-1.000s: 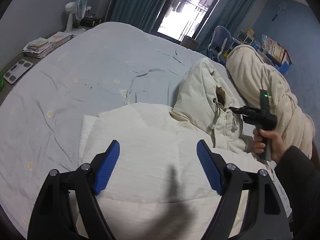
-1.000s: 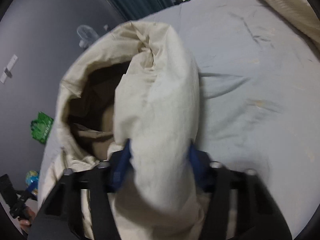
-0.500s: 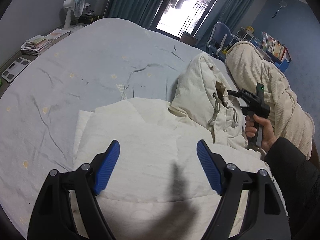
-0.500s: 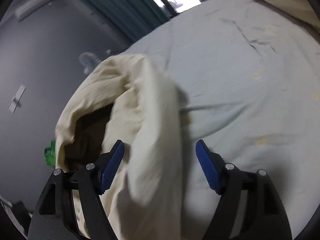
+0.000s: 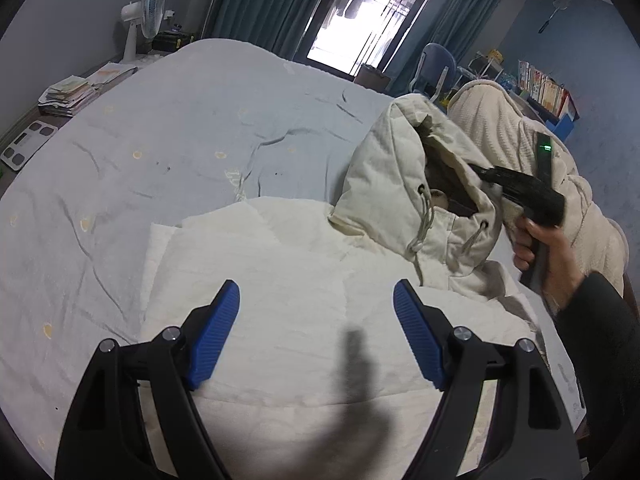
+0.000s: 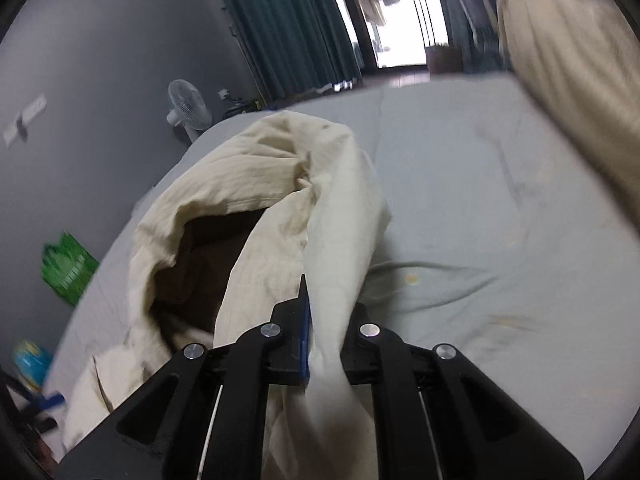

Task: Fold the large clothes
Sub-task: 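Lift the hood and fold it toward the hem with the right gripper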

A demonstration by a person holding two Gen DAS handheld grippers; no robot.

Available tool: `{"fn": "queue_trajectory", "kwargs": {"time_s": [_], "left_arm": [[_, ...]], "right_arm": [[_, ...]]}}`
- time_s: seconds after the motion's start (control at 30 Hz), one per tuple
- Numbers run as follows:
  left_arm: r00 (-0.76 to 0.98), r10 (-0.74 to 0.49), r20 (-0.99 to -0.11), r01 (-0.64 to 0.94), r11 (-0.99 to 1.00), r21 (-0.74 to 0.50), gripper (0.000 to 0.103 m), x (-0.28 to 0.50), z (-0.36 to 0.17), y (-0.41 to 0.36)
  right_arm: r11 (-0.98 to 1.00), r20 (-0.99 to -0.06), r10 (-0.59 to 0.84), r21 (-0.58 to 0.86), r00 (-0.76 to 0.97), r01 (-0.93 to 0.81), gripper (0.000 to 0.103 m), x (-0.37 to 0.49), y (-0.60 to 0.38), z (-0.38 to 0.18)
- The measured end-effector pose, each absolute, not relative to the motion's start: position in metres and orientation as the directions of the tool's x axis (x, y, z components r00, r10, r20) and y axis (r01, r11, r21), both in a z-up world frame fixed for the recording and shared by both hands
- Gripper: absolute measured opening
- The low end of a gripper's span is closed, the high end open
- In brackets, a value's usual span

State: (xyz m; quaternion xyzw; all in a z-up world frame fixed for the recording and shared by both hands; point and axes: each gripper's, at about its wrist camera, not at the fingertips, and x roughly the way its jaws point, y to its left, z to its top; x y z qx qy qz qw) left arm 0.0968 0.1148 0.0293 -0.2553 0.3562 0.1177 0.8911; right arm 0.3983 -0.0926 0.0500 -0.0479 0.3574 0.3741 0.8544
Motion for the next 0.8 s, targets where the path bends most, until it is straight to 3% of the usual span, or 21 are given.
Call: {"fn": "queue_trajectory", "kwargs": {"time_s": [0.17,0.43,0.63,0.8], "left_arm": [[0.744,0.016,-0.668,-0.367,0.845,-0.388,0.075,0.093,0.042,0.114],[0.818,0.05,-0.574,-0.271,0.913,-0.306,0.075,0.083,0.076,0.089],[0.908,0.017,-0.419,-0.147,0.948,-0.281,0.075,0.062,0.112,0.066],[0.928,-0.06,-0.368,-0.021,0.977,-0.211,0.075,0.055,0.125,0.037]], "right_arm": [[0.699,-0.577,0.595,0.027,0.56,-0.715,0.008,0.315,-0.118,0.076],[0.668,-0.474,0.649,-0.021,0.596,-0.744,0.008,0.218,-0.152,0.086],[0.661,-0.483,0.659,0.007,0.576,-0.75,0.008,0.176,-0.174,0.056],[0.666,-0.491,0.649,-0.003,0.581,-0.746,0.008,0.158,-0.184,0.045]]}}
